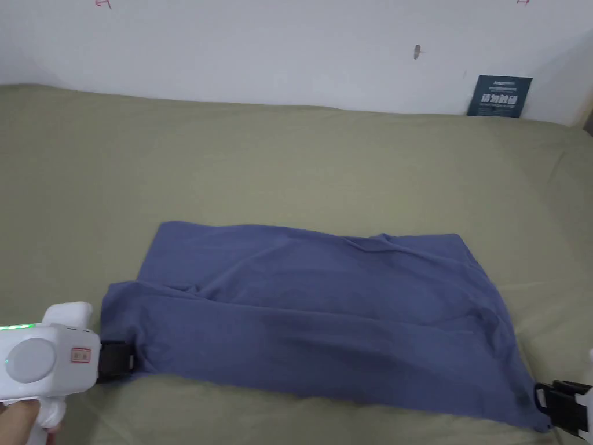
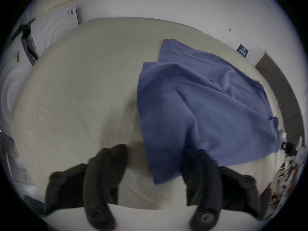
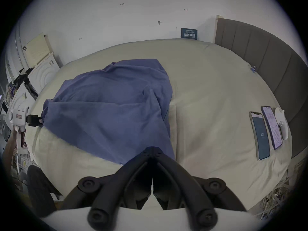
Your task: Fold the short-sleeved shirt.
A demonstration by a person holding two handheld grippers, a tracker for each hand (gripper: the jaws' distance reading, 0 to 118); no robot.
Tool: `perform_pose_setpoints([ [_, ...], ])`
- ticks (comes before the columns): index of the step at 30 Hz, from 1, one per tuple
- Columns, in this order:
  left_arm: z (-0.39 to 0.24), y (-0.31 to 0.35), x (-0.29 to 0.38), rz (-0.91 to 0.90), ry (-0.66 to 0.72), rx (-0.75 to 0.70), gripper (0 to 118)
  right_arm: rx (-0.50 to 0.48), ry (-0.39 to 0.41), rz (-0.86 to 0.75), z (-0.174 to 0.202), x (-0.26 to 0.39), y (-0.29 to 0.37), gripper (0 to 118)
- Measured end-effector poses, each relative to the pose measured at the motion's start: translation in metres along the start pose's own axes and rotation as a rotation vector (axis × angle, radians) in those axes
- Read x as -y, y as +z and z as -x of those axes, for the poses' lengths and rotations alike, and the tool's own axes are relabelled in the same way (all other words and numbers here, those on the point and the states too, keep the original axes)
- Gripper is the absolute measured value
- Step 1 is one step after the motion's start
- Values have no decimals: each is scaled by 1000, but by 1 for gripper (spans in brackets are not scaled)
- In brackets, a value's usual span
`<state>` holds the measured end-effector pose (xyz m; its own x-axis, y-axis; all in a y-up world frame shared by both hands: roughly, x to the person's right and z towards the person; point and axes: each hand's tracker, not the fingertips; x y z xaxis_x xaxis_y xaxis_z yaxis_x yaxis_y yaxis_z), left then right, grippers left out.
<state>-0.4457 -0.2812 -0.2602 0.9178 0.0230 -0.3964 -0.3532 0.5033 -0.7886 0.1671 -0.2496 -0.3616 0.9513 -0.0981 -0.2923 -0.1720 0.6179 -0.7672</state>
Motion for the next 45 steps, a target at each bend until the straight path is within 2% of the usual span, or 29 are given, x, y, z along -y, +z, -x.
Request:
perform_pose_setpoints([
  [1,0,4,1,5,-13,40,54,1,0,4,0,1,-3,2],
  [2,3,10,1,-2,-1,60,35,3,-2,6,-1,1,-5,2],
  [3,0,11,-2,-15,16,76,4,2,-3,10,-1,1,-7,2],
  [4,-2,15,-4,-29,18,66,2,2,-9,16,-4,2,-11,8],
  [5,-5,17,-5,-23,-14,56,2,-5,-24,11,-4,3,-12,20],
  [7,-4,5,-10,-11,-42,48,2,9,-25,9,-7,3,-16,73],
  [10,4,-4,-17,2,-27,65,2,-34,-56,44,-13,3,-23,73],
  [13,3,-4,-14,2,-22,64,2,16,-8,99,-12,7,-38,70],
  [14,5,-7,-14,7,-22,66,2,0,-7,101,-15,8,-42,62],
  [15,-3,0,-10,10,-25,64,2,1,-3,107,-16,8,-42,22],
  [16,-5,1,-9,13,-29,63,2,10,7,98,-15,8,-41,10],
  [17,-6,2,-7,14,-32,61,2,5,-23,19,-13,7,-36,10],
  [19,-8,10,-7,10,-35,58,2,-22,-39,65,-15,3,-29,10],
  [22,-11,20,-4,-1,-37,55,2,-6,-6,43,-9,0,-13,10],
  [27,1,39,4,-12,-44,59,2,-19,-23,4,-9,2,14,10],
  [41,40,109,103,37,-17,114,2,-58,-61,71,7,87,102,10],
  [42,42,107,104,42,-12,123,2,-59,-60,71,9,89,101,12],
  [43,43,105,105,46,1,148,5,-61,-65,74,10,91,99,24],
  [44,43,103,105,42,7,159,24,-54,-72,77,12,89,98,52],
  [45,42,102,105,45,11,160,63,-39,-71,75,14,88,98,76],
])
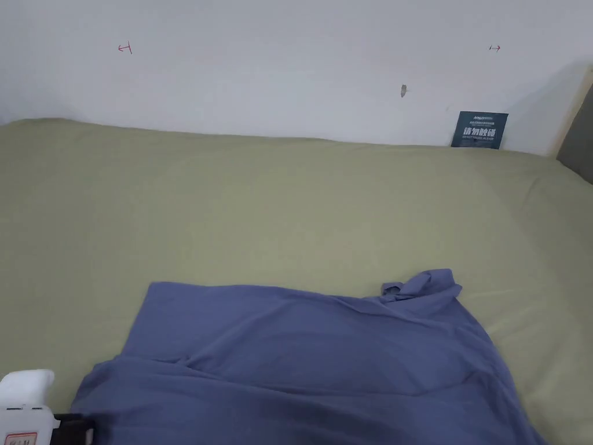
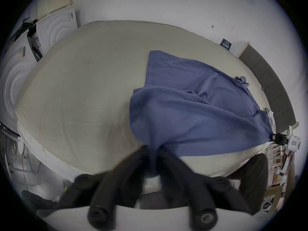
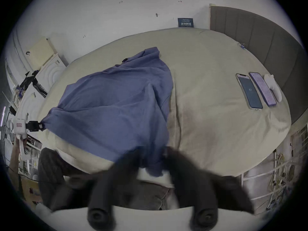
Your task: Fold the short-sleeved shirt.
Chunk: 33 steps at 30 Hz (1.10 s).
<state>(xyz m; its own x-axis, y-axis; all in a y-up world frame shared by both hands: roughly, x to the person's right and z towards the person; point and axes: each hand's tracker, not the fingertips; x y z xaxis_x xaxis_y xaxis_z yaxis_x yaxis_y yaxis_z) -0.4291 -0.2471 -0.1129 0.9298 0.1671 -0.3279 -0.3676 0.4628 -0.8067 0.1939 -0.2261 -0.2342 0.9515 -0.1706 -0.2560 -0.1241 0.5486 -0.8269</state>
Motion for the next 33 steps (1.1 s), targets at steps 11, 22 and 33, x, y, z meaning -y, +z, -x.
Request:
perform_pose_setpoints([
  [11,-5,3,-84,-143,-17,-81,22,12,-2,-192,7,-85,-10,59],
  [22,-32,-139,-219,-75,14,-129,116,67,4,-173,-1,-166,-97,2],
  [33,-23,-189,-238,0,-126,-127,0,103,64,-94,-13,-189,-139,2],
])
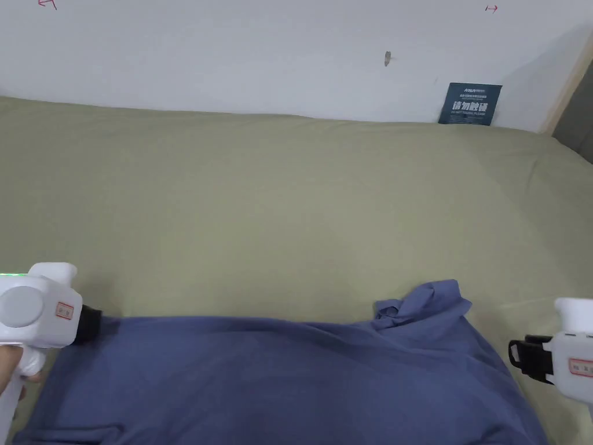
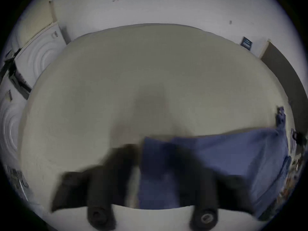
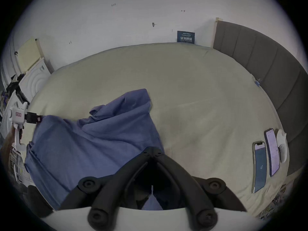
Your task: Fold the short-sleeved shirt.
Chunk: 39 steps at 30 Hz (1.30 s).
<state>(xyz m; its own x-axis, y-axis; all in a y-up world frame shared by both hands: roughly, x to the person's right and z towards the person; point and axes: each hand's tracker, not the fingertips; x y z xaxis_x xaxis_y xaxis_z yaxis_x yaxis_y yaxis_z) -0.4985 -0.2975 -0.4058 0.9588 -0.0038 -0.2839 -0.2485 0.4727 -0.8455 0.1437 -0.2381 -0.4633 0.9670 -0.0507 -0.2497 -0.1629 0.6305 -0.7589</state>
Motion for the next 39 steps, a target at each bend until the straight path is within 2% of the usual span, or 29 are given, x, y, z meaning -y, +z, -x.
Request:
perform_pose_setpoints([
  [1,-21,31,7,-17,-15,44,0,2,18,1,2,-4,-3,2],
  [2,-28,37,10,-4,-25,-7,0,-4,31,6,8,-9,-4,7],
  [3,-32,39,13,-9,-30,-18,0,-21,38,22,9,-14,-8,21],
  [4,-34,41,15,-13,-29,-12,0,-63,33,41,10,-18,-14,63],
  [5,-10,19,3,-12,-22,-12,0,-40,37,52,12,-22,-21,76],
  [6,-5,16,1,-11,2,-3,0,-56,33,97,16,-23,-28,76],
  [8,3,10,-3,-10,27,8,0,-67,25,149,18,-29,-48,76],
  [13,-13,17,7,-13,28,1,0,1,38,239,14,-30,-91,76],
  [15,-14,19,7,-15,28,0,0,-8,21,221,10,-32,-88,74],
  [16,-13,22,7,-14,28,1,0,-18,0,199,9,-33,-80,61],
  [17,-11,25,8,-15,27,2,0,-12,19,147,9,-35,-73,10],
  [18,-10,29,9,-18,27,3,0,-4,26,126,4,-32,-62,2],
  [19,-8,36,10,-29,29,5,0,1,9,126,-7,-28,-49,2],
  [20,-5,45,11,-36,37,10,0,-53,-15,110,-16,-27,-35,2],
  [21,-5,53,15,-45,46,18,0,-45,-7,98,-19,-26,-24,2],
  [22,-3,64,19,-63,54,29,0,-38,0,63,2,-31,-8,2],
  [23,-1,76,23,-80,54,38,0,-55,4,53,5,-31,8,2],
  [32,12,189,92,-195,49,70,0,-115,18,-96,2,13,122,2],
  [39,24,227,162,-243,45,89,0,-104,68,-126,12,83,174,2],
])
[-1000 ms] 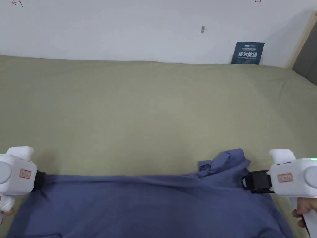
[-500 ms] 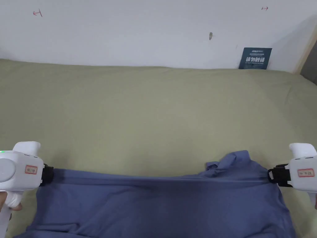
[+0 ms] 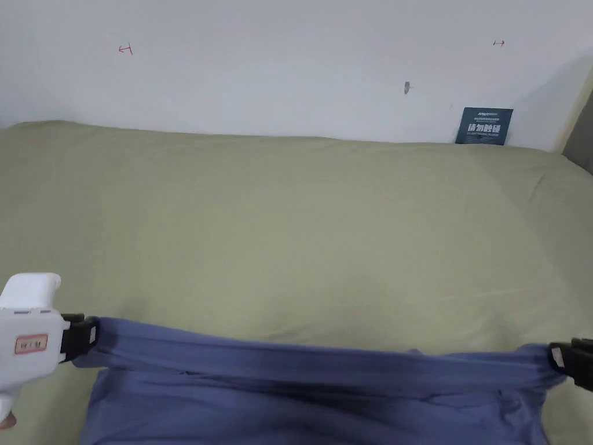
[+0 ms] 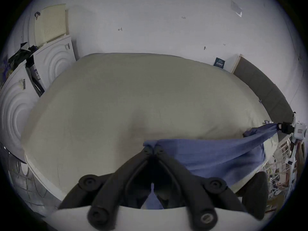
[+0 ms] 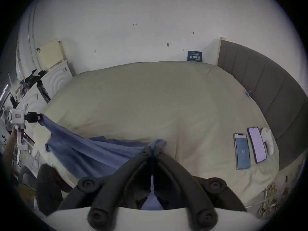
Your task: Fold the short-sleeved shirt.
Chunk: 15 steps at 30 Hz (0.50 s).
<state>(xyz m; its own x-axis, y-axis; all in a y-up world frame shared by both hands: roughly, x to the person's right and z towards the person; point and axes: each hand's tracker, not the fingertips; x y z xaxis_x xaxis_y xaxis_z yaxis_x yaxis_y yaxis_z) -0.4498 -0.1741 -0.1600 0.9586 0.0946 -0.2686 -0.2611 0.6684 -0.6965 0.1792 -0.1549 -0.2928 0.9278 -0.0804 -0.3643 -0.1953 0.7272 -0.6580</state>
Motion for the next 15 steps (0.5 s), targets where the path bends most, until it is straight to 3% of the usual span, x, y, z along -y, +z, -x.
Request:
perform_pose_setpoints([
  [10,15,-1,90,45,18,29,4,-8,-36,99,1,90,3,2],
  [11,15,-4,95,48,13,33,21,-13,-48,106,-1,95,-1,7],
  [12,15,-7,97,65,7,17,61,-7,-62,114,0,97,-4,24],
  [13,15,-12,99,87,6,-6,111,13,-73,121,0,97,-7,66],
  [14,12,-13,101,99,10,-20,118,11,-82,131,-1,97,-10,72],
  [15,11,-8,102,77,15,-19,117,17,-87,123,-2,96,-8,71],
])
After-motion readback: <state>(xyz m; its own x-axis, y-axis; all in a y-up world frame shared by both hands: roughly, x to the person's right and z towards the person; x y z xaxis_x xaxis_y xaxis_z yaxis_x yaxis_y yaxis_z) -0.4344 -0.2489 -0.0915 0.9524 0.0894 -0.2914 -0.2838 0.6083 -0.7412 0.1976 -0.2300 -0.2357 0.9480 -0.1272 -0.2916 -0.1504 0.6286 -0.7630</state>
